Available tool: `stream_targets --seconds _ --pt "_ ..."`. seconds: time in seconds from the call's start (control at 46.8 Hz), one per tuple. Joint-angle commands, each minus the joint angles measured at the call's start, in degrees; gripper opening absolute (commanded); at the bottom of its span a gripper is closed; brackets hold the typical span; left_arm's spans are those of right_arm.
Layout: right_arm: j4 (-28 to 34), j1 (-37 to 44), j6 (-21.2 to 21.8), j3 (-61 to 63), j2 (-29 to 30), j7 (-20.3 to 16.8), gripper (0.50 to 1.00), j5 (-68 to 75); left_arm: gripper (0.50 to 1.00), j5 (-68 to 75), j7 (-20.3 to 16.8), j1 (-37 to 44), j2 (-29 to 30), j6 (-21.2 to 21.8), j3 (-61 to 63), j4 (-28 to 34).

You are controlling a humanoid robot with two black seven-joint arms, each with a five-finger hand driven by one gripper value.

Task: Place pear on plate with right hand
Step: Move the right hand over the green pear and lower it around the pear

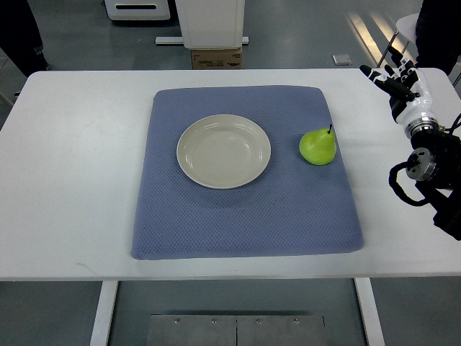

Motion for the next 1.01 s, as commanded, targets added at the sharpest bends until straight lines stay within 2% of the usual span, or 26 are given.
stream_targets --seconds 0.0,0.064,0.214,0.513,0.684,0.834,0.984 --pt "0.09 0.08 5.53 -2.67 -0.34 0.42 1.000 -2.71 1.000 0.00 -0.01 0.01 0.00 -0.01 0.00 -0.02" --pt "0.17 0.08 6.69 -5.39 -0.51 1.91 1.000 -5.96 1.000 0.00 -0.01 0.01 0.00 -0.01 0.00 -0.02" --pt "0.09 0.34 6.69 -11.46 -1.22 8.35 1.000 -16.07 1.000 0.00 -0.01 0.01 0.00 -0.01 0.00 -0.02" --pt "0.87 1.40 7.30 -22.53 -4.38 8.35 1.000 -19.60 1.000 0.00 -0.01 0.01 0.00 -0.01 0.00 -0.02" --pt "6.58 2.19 7.74 -28.86 -8.59 8.35 1.000 -19.60 1.000 0.00 -0.01 0.01 0.00 -0.01 0.00 -0.02" --pt "12.91 3.77 7.74 -28.43 -12.55 8.35 1.000 -18.99 1.000 0.00 -0.01 0.01 0.00 -0.01 0.00 -0.02" --pt "13.62 3.95 7.74 -22.29 -12.73 8.35 1.000 -18.55 1.000 0.00 -0.01 0.01 0.00 -0.01 0.00 -0.02"
